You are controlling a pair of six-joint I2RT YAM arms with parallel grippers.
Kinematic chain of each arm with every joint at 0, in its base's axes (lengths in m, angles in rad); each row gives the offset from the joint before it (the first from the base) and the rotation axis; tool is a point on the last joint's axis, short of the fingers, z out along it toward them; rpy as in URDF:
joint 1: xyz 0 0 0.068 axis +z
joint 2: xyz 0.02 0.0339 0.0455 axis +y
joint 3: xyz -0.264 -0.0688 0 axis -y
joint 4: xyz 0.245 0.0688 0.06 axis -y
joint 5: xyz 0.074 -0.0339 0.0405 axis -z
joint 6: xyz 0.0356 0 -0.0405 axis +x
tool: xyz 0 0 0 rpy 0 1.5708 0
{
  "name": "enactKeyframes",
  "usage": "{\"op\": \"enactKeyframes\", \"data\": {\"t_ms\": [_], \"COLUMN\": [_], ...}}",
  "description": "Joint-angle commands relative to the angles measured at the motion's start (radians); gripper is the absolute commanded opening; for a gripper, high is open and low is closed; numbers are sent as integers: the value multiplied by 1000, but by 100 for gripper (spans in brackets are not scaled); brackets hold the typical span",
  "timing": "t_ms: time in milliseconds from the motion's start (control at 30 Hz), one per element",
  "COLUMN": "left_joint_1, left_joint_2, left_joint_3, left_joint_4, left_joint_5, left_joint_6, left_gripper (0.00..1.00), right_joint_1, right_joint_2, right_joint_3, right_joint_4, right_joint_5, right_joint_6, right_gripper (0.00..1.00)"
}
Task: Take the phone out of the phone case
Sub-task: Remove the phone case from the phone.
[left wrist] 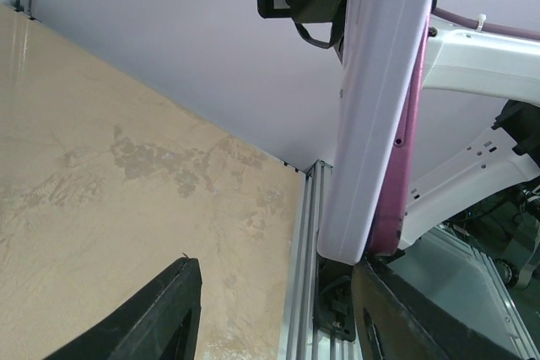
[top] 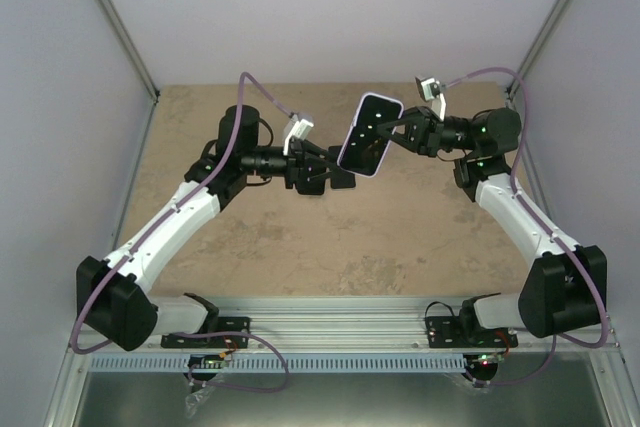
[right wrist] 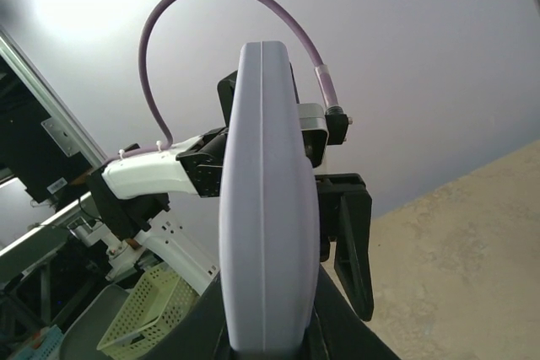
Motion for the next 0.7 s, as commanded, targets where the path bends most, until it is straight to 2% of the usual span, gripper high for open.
{"op": "enactKeyframes", "data": {"t_ms": [0,667], "left_joint_1": [23,49], "left_joint_2": [28,59], "left_joint_3": [-19,-4], "left_joint_4": [9,13], "left_joint_5": [-82,-122], "left_joint_6": [6,-36], "left_gripper": [50,48], "right_joint_1": [10,39], "right_joint_2": [-22,-23], "right_joint_3": [2,-17], "right_joint_4": [118,169], "right_joint_5": [-23,-58], "right_joint_6": [82,106], "right_gripper": [1,1]}}
